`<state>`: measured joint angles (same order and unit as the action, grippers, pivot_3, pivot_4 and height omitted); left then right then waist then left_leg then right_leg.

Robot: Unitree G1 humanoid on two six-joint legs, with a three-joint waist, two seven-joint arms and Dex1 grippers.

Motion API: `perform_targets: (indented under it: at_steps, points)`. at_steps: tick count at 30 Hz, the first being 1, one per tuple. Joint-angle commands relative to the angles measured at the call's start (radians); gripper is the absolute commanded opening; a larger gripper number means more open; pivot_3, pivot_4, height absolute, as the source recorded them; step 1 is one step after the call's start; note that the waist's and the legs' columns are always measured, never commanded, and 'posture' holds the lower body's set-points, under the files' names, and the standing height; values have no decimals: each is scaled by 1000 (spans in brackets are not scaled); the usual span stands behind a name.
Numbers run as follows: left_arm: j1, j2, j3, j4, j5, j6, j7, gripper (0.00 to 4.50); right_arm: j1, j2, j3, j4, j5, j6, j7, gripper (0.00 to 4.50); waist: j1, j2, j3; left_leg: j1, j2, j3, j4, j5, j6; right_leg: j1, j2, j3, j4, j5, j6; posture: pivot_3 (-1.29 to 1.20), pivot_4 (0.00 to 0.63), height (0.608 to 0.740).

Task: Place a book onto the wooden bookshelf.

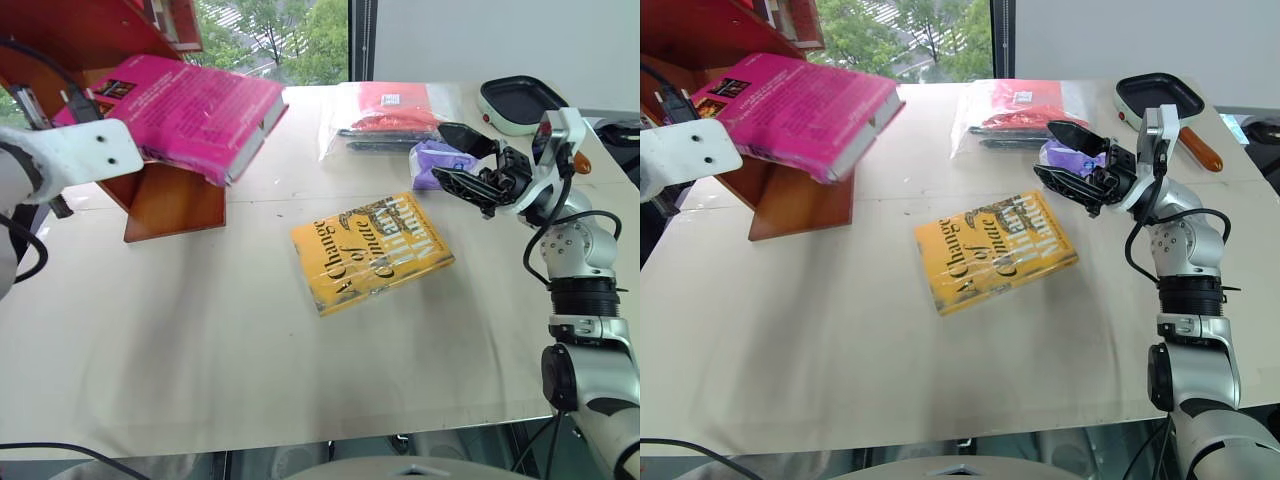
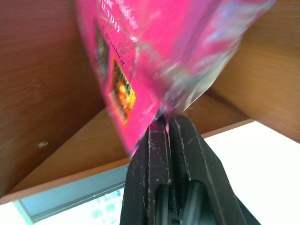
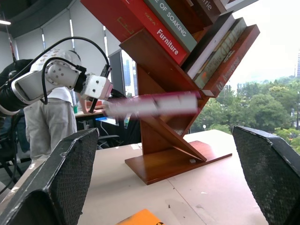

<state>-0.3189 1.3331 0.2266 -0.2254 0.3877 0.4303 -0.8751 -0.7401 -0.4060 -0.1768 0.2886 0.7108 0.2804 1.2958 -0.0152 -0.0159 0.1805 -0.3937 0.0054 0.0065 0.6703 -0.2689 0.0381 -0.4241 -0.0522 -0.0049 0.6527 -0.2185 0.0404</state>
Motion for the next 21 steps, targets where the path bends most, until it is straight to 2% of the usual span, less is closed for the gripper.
perform_targets:
  at_steps: [1,11,21]
  points:
    - [10,2,18,-3,1,4,7,34,-14,-12,-20,-33,10,-6,0,4500,0,0,0,0,0,0,0,0,0,0,0,0,0,0,0,0,150,740]
    - [-46,76,53,-49,24,50,2,34,-20,-8,-11,-32,6,-5,5,4500,1,0,0,-1,0,0,0,0,0,0,0,0,-1,0,0,0,150,740]
    - [52,110,159,-65,78,127,-51,34,-28,-2,-6,-25,7,-3,9,4500,0,0,0,-1,1,1,0,0,0,-1,1,1,-2,0,0,0,150,740]
